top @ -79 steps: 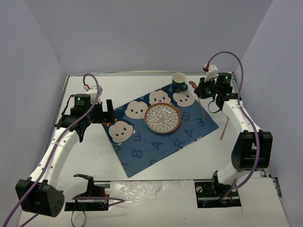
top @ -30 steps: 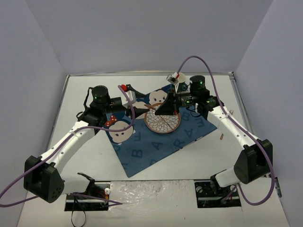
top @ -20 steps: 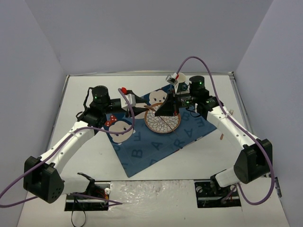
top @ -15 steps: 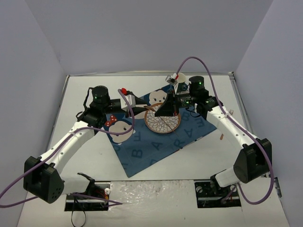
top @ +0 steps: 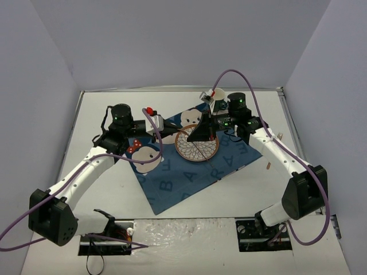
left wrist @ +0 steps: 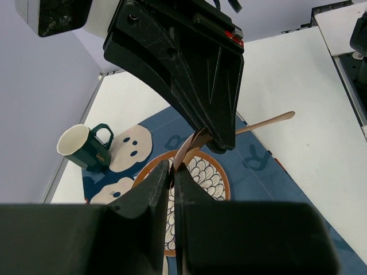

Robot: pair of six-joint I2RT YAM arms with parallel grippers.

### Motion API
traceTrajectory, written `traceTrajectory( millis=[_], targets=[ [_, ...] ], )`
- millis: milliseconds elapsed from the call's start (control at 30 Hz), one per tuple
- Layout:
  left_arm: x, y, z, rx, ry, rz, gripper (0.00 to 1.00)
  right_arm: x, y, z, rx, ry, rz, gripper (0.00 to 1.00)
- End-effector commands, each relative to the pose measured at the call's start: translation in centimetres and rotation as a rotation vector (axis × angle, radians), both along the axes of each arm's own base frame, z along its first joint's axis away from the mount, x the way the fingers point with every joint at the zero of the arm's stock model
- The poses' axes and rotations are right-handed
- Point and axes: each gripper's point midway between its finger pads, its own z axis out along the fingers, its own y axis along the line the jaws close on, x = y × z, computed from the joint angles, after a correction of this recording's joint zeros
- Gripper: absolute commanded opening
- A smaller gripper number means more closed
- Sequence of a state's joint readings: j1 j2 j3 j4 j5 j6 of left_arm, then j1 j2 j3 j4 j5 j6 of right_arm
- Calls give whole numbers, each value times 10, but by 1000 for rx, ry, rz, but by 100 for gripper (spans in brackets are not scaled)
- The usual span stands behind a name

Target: Set the dinner table for one person

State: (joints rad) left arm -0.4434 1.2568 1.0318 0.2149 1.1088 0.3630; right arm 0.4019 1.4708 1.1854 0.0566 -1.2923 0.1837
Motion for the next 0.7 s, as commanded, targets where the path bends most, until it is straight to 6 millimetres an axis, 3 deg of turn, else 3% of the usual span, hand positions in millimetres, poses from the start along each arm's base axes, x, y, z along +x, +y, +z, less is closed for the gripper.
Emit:
traceTrajectory(
  millis=[0,200,300,533,667],
  targets=[
    [-10,-5,34,-61,-133,-56,0,5,4,2,14,-52,-6,9],
    [-6,-2,27,-42,-113,-9,0,21,2,-4,-29,-81,-109,49],
    [-3,0,25,-24,-82,20,0,31,-2,-2,-51,-130,-181,61],
    [11,6,6,70,167,133,0,64,-33,3,-205,-354,-435,70],
    [23,9,13,80,350,240,0,73,-59,5,-321,-480,-563,73]
  ],
)
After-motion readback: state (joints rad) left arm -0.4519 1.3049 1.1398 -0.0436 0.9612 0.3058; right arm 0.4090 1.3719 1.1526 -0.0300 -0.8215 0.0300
